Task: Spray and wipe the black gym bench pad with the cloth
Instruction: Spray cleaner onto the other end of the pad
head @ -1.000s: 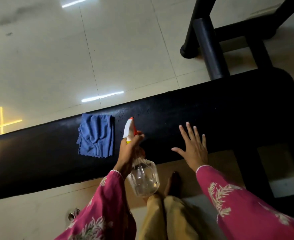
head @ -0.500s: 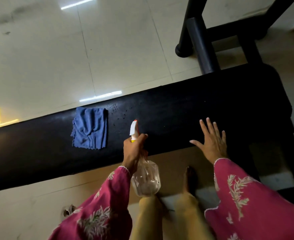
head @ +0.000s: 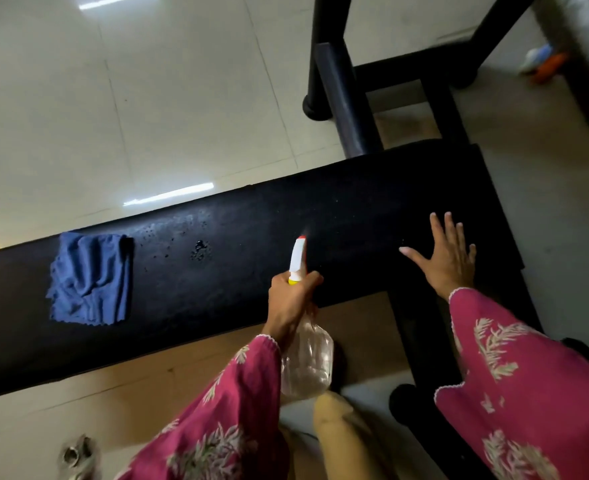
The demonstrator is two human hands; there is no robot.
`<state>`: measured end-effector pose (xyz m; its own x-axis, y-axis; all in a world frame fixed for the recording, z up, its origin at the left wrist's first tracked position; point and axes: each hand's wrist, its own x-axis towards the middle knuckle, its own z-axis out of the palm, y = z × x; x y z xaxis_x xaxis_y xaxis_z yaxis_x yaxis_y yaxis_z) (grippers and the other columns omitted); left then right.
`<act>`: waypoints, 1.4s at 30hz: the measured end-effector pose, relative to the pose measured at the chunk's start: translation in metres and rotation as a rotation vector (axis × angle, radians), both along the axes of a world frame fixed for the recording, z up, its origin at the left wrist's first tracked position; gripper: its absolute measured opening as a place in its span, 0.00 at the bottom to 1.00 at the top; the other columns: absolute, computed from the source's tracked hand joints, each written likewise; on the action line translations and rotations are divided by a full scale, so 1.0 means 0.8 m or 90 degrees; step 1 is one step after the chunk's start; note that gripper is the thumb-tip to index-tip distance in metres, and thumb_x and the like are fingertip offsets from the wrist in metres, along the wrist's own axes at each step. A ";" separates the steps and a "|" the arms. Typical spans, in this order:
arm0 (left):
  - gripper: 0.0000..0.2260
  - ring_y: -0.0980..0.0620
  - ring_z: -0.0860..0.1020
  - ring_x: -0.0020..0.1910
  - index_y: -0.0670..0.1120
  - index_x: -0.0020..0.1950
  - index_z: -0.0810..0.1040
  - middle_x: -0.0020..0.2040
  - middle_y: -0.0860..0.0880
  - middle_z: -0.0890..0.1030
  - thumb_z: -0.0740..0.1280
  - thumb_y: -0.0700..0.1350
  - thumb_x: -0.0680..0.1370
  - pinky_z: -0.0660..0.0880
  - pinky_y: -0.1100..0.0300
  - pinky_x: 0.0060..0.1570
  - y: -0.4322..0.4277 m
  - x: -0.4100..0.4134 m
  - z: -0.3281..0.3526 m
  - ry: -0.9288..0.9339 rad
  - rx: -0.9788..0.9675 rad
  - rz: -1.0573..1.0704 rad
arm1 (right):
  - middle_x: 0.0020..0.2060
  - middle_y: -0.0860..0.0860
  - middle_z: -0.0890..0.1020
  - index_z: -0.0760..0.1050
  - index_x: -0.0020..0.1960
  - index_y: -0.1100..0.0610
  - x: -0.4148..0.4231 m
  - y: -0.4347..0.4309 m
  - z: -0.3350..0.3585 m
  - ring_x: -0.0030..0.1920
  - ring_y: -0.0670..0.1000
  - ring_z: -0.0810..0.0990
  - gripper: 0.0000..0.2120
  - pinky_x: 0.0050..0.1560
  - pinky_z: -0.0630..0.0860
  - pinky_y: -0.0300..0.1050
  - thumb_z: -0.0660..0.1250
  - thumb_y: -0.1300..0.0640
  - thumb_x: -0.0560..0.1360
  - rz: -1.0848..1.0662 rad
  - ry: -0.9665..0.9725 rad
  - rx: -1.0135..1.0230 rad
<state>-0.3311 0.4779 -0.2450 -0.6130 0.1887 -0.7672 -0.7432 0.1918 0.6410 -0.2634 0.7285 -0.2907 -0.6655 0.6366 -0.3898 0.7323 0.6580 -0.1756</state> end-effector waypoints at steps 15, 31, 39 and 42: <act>0.09 0.57 0.74 0.25 0.47 0.31 0.75 0.28 0.52 0.76 0.72 0.47 0.68 0.70 0.64 0.25 0.150 -0.001 0.009 0.107 -0.041 -0.338 | 0.76 0.50 0.47 0.50 0.75 0.49 0.034 0.083 -0.017 0.75 0.53 0.44 0.40 0.71 0.54 0.54 0.68 0.45 0.72 -0.159 0.125 -0.120; 0.20 0.59 0.75 0.34 0.70 0.47 0.75 0.35 0.59 0.78 0.72 0.43 0.69 0.76 0.60 0.37 -0.163 -0.085 0.064 0.372 -0.170 0.104 | 0.75 0.50 0.56 0.55 0.74 0.53 -0.065 -0.212 0.021 0.75 0.50 0.47 0.36 0.72 0.42 0.51 0.56 0.35 0.72 0.159 0.101 -0.157; 0.27 0.64 0.73 0.46 0.37 0.63 0.70 0.55 0.47 0.74 0.75 0.42 0.69 0.68 0.74 0.49 -0.464 -0.156 0.101 0.499 -0.367 0.324 | 0.74 0.48 0.57 0.54 0.74 0.51 -0.157 -0.531 0.025 0.74 0.46 0.47 0.41 0.72 0.43 0.51 0.47 0.27 0.69 0.375 0.142 -0.264; 0.28 0.68 0.72 0.51 0.38 0.66 0.67 0.59 0.50 0.72 0.74 0.40 0.69 0.65 0.78 0.52 -0.557 -0.179 0.095 0.520 -0.427 0.364 | 0.74 0.48 0.57 0.55 0.74 0.52 -0.181 -0.629 0.022 0.72 0.44 0.47 0.44 0.72 0.44 0.51 0.42 0.27 0.66 0.434 0.166 -0.267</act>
<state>-0.4742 0.0326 -0.1689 -0.8287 -0.5578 0.0448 -0.2508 0.4417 0.8614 -0.4079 0.2256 -0.2735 -0.9531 -0.1011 -0.2853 0.1000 0.7843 -0.6122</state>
